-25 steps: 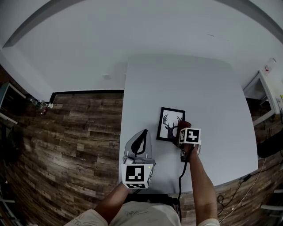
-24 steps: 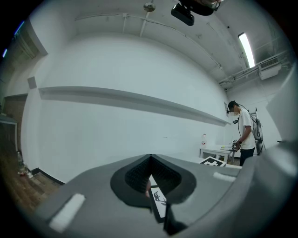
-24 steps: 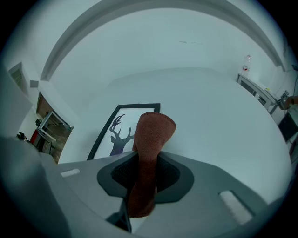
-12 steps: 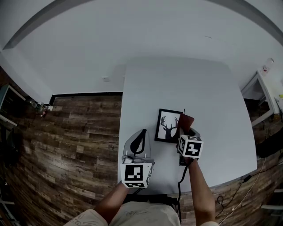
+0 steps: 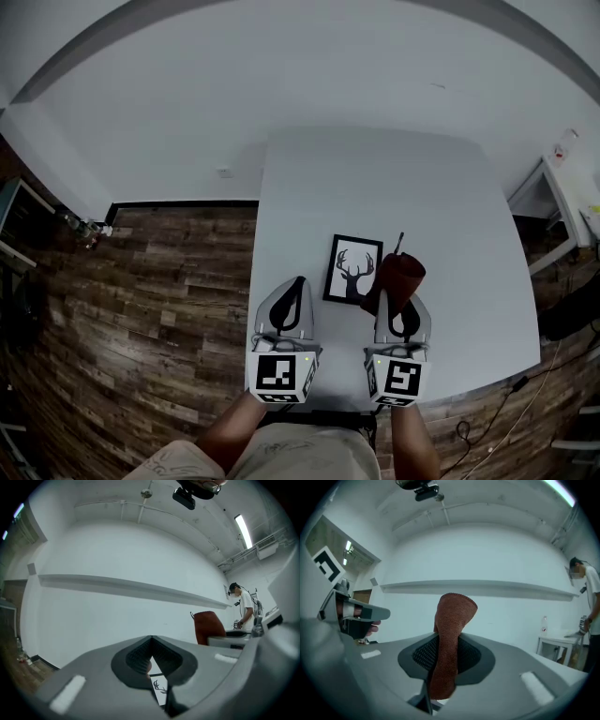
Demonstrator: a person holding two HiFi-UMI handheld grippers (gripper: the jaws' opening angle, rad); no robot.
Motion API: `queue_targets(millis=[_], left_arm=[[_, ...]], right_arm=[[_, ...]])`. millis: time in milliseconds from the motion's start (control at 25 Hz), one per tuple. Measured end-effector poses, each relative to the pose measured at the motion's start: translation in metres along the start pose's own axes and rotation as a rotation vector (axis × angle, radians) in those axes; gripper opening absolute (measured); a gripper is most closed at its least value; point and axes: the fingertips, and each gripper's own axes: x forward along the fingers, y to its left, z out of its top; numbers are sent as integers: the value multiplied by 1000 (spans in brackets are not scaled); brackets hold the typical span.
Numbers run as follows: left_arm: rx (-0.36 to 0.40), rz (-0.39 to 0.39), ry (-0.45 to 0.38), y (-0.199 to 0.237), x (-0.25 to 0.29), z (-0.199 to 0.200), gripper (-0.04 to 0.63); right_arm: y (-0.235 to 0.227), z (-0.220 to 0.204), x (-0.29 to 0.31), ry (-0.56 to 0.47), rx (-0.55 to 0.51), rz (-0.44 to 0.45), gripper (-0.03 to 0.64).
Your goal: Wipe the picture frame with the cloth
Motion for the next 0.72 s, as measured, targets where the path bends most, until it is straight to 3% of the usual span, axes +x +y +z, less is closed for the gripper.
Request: queue_targets(millis=[160, 720], left_arm=[[4, 9, -7, -1, -6, 0, 2], [21, 24, -35, -1, -12, 4, 1]], right_arm=[[2, 10, -20, -64, -33, -16, 109], [-9, 18, -24, -84, -31, -14, 107]])
